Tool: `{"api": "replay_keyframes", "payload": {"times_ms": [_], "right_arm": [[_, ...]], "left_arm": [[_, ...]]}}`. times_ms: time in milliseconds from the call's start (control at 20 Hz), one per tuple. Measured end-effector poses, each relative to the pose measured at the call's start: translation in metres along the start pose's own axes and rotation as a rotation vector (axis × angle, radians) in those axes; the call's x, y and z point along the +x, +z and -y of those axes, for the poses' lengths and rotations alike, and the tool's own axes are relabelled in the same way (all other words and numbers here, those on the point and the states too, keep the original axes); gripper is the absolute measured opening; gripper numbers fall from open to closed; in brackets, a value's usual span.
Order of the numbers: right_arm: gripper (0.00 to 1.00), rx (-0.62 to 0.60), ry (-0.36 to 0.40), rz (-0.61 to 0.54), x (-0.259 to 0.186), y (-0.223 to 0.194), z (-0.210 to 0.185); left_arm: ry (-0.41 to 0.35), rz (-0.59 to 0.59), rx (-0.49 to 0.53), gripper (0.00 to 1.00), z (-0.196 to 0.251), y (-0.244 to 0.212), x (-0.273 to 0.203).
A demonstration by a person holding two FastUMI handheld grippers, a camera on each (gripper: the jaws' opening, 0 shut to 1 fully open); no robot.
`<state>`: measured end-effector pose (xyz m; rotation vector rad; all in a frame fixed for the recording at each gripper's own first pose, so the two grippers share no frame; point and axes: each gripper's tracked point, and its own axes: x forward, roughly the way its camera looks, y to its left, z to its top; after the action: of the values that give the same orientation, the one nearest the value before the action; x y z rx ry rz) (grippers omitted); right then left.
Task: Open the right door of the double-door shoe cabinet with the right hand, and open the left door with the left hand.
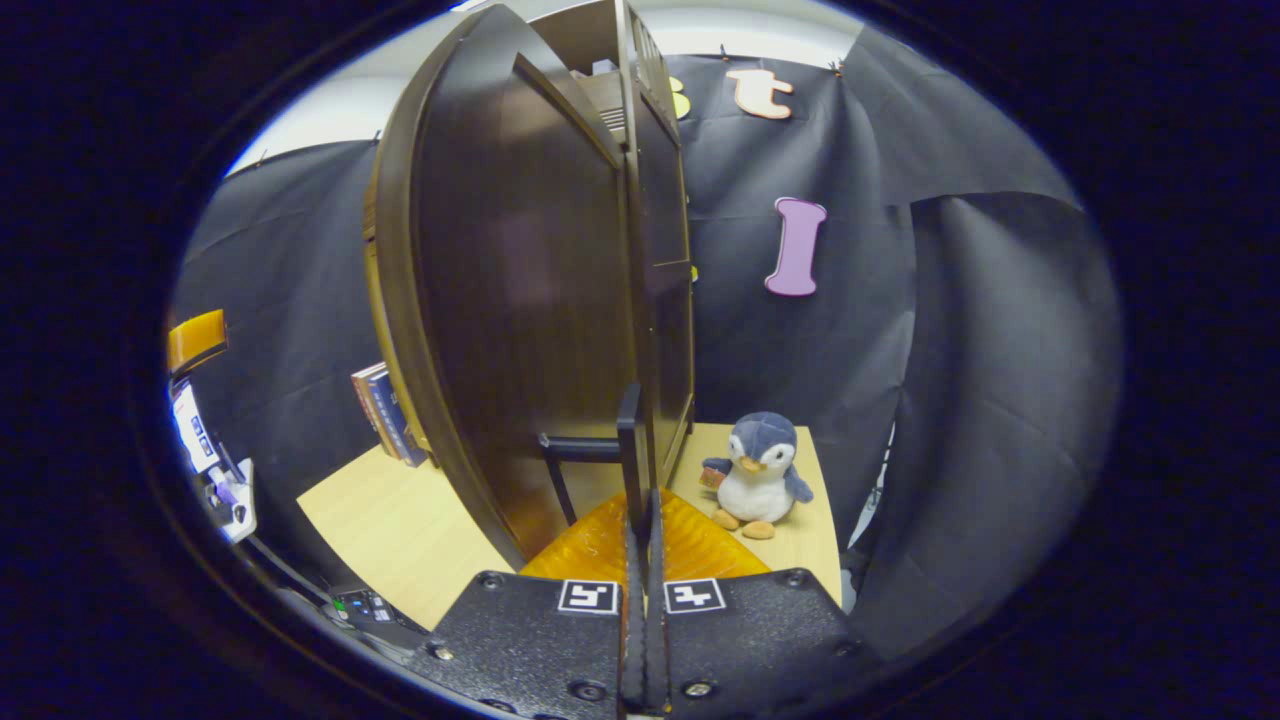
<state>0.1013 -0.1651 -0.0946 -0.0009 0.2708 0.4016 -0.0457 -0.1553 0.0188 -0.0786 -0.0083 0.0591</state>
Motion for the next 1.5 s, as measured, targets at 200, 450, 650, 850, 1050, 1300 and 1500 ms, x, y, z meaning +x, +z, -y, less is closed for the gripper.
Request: {"api": "replay_keyframes", "payload": {"times_ms": [200, 450, 650, 850, 1050, 1300, 1500], "right_arm": [[0.04, -0.059, 0.023, 0.000, 0.000, 0.001, 0.001], [0.10, -0.074, 0.051, -0.003, -0.010, -0.001, 0.001], [0.37, -0.088, 0.003, -0.001, -0.034, -0.003, 0.015], [0.80, -0.013, -0.058, 0.050, -0.064, 0.020, 0.012], [0.96, 0.000, -0.121, 0.140, -0.093, 0.051, -0.013], [1.00, 0.014, -0.212, 0.219, -0.115, 0.077, -0.052], [1.00, 0.018, -0.256, 0.229, -0.107, 0.077, -0.090]], "left_arm": [[0.051, -0.014, 0.020, 0.95, 0.002, -0.003, -0.010], [0.073, -0.020, 0.022, 0.96, -0.010, -0.002, -0.016], [0.053, -0.016, 0.022, 0.96, -0.020, 0.002, -0.011], [0.015, -0.014, 0.025, 0.95, -0.036, 0.004, 0.003], [-0.021, -0.012, 0.044, 0.95, -0.059, 0.006, 0.019], [-0.047, 0.007, 0.058, 0.95, -0.092, 0.005, 0.033], [-0.060, -0.014, 0.063, 0.95, -0.119, -0.004, 0.041]]}}
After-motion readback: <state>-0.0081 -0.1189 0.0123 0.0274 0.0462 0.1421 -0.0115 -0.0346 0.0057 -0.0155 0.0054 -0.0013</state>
